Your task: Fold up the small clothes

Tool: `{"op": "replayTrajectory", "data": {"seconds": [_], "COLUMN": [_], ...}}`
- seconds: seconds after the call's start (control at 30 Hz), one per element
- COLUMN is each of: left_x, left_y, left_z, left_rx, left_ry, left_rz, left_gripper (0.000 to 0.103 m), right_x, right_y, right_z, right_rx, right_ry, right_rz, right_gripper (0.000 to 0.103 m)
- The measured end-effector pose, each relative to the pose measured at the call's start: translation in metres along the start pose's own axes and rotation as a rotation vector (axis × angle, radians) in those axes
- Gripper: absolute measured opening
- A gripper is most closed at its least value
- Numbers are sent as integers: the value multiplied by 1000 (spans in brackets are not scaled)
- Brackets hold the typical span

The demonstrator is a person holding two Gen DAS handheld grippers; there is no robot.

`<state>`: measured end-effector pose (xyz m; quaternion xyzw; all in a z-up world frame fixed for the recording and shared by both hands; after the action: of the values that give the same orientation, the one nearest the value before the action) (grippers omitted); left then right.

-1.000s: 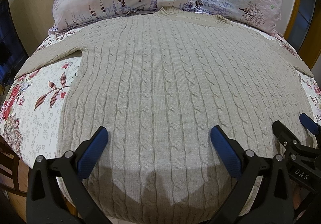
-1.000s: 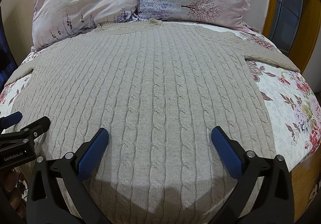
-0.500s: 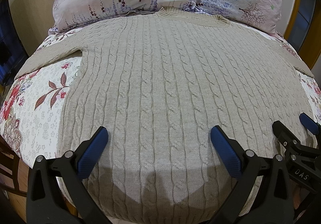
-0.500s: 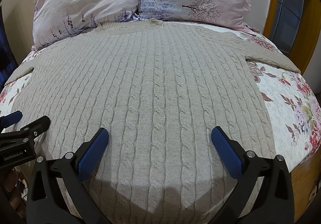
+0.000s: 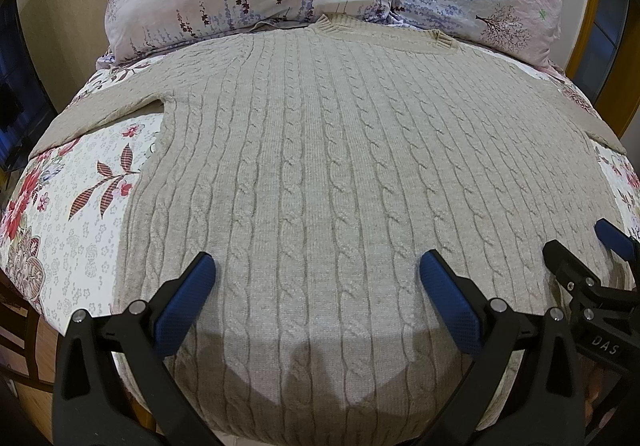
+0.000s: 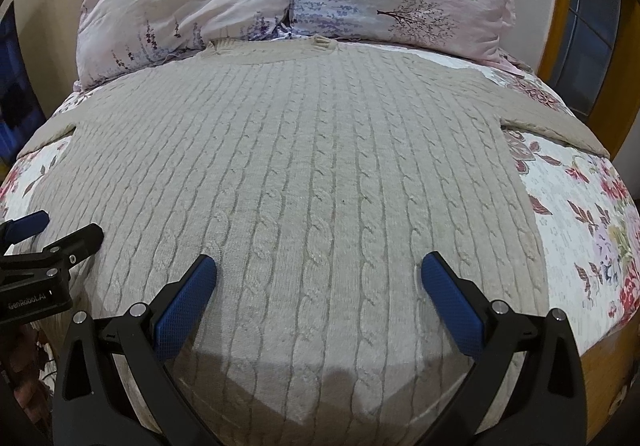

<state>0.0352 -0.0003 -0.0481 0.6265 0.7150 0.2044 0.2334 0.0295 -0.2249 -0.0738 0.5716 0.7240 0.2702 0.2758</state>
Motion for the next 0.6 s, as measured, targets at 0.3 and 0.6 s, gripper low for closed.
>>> {"op": "replayTrajectory", "data": {"seconds": [0.3,0.6], "left_x": [0,-1], "left_y": [2,6], "left_z": [-1,3], "left_rx": [21,49], "left_ry": [-1,-10], "left_rz": [7,31], "left_gripper": [101,101], "right_x": [1,-1], "right_y": [1,6], "right_z": [1,3], "right_rx": [1,10], "right_ry": [22,59], "right_rz": [-29,-64], "right_gripper": [102,102]}}
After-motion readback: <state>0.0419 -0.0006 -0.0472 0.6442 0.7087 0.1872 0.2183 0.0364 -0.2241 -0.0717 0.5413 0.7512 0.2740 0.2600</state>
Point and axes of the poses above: each gripper's, at about its wrist camera, not at the fingertips, and z roughly the way its jaws point, x to its left, y to its top, the point moved 6 cm from there along z, roughly the way its jaws point, and after that the axes turned 9 degrees about -z, right-handed, at the moved point
